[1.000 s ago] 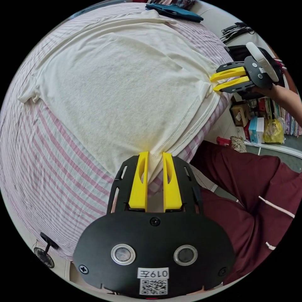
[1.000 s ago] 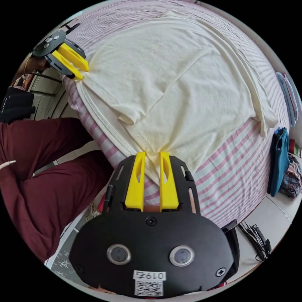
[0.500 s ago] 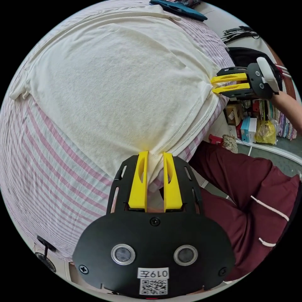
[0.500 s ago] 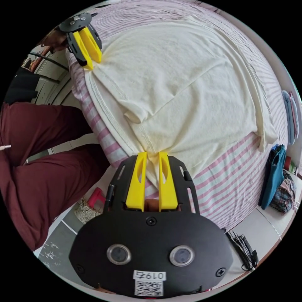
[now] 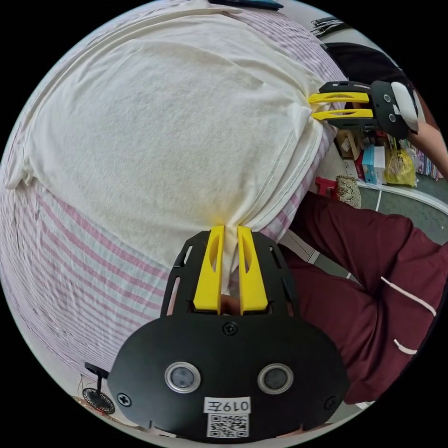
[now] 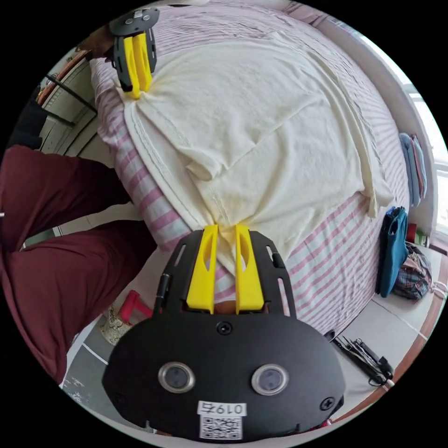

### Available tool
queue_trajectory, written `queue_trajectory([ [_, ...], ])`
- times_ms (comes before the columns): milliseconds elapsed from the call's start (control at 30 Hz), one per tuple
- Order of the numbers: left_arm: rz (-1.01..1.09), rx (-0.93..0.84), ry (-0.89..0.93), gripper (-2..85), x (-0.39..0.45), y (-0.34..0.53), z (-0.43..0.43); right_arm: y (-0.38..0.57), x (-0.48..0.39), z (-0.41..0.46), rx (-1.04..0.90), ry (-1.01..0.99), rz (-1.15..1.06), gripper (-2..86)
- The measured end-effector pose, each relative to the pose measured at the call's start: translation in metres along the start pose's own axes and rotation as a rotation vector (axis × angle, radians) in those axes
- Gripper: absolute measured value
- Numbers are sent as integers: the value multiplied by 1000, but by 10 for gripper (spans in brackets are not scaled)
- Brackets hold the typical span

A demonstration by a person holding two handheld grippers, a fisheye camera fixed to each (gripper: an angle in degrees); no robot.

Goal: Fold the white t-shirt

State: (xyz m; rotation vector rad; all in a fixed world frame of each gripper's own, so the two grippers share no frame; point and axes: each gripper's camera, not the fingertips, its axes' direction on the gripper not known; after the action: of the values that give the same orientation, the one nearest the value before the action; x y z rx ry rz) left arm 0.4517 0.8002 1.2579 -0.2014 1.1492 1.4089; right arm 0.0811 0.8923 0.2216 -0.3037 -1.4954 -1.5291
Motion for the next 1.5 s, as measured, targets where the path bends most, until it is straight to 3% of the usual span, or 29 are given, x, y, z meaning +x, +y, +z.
queue_trajectory([
  [433, -152, 219, -71, 6, 28, 47, -4, 7, -16, 7, -6, 94, 70, 5],
  [600, -127, 204, -154, 6, 39, 53, 7, 4, -15, 12, -13, 80, 72, -7],
  [933, -212, 272, 32, 10, 15, 72, 15, 16, 8, 15, 17, -16, 170, -8],
  [1067, -212, 254, 11, 11, 13, 77, 19, 19, 30, 17, 48, -148, 262, -8],
  [1267, -340, 314, 147, 11, -13, 91, 20, 32, 71, 28, 101, -405, 449, -8],
  [1500, -417, 332, 234, 9, -38, 106, 21, 30, 64, 33, 53, -331, 298, -8],
])
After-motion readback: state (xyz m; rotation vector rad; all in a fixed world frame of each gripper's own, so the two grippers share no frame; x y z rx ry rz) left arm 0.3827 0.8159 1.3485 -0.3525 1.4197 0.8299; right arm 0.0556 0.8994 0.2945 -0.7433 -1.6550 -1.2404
